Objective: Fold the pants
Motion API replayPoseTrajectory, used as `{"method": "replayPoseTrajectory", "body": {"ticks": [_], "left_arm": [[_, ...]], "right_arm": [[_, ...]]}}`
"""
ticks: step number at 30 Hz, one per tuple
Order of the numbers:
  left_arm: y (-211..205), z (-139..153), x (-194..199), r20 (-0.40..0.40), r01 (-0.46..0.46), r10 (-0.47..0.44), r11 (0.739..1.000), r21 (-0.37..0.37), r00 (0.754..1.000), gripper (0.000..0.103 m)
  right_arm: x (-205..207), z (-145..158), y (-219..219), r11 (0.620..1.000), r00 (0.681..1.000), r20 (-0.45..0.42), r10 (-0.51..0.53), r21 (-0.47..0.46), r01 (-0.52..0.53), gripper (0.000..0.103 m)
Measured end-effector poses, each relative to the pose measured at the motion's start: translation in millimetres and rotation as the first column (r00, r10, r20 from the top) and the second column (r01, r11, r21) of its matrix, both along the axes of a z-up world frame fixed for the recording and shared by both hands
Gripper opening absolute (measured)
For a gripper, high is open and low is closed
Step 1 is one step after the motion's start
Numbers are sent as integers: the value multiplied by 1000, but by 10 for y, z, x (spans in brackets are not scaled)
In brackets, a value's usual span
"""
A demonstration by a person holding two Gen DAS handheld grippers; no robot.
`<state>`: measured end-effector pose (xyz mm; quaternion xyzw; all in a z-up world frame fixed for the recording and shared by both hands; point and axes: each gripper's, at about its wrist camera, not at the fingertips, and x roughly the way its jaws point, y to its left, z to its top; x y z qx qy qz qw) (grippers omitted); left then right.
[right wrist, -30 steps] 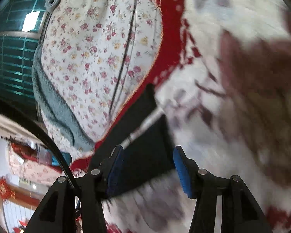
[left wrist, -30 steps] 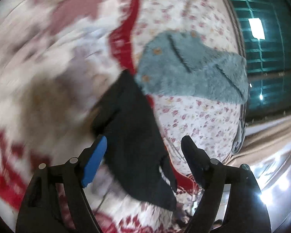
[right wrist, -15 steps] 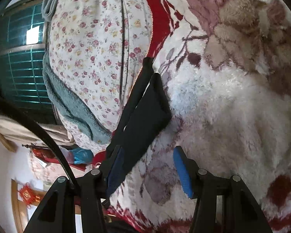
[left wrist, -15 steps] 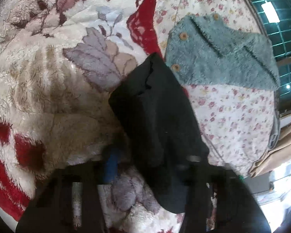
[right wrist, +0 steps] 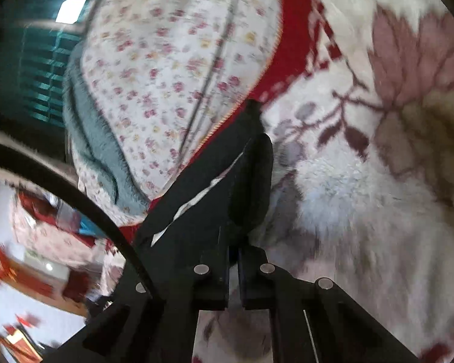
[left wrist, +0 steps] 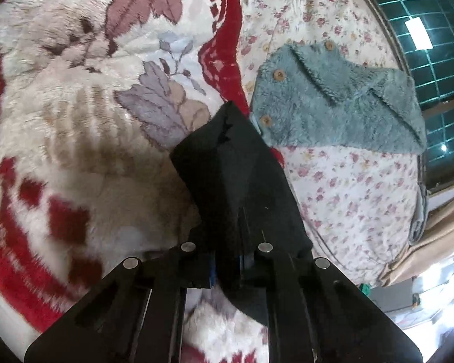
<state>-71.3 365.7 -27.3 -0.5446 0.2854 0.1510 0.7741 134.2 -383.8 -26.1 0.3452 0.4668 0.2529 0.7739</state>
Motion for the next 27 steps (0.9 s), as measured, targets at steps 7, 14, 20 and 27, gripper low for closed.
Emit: {"method": "replayPoseTrajectory", "body": {"ticks": [7, 14, 20, 27], "left_arm": [[67, 30, -479, 21, -32, 33, 999, -43, 999, 8], [215, -6, -697, -8, -75, 74, 997, -22, 997, 7], [213, -240, -633, -62, -51, 47, 997, -57, 997, 7], [272, -403, -758, -82, -80, 70, 988, -135, 994, 14]], "right_arm": [[-443, 229, -188, 998, 999, -13, 30, 60, -29, 4], [-454, 543, 38, 994, 994, 56, 97, 48, -100, 4], [-446, 937, 42, 993, 978, 185, 100, 38, -109, 4], [-474, -75, -285, 979, 976, -213, -45, -202, 1, 8]]}}
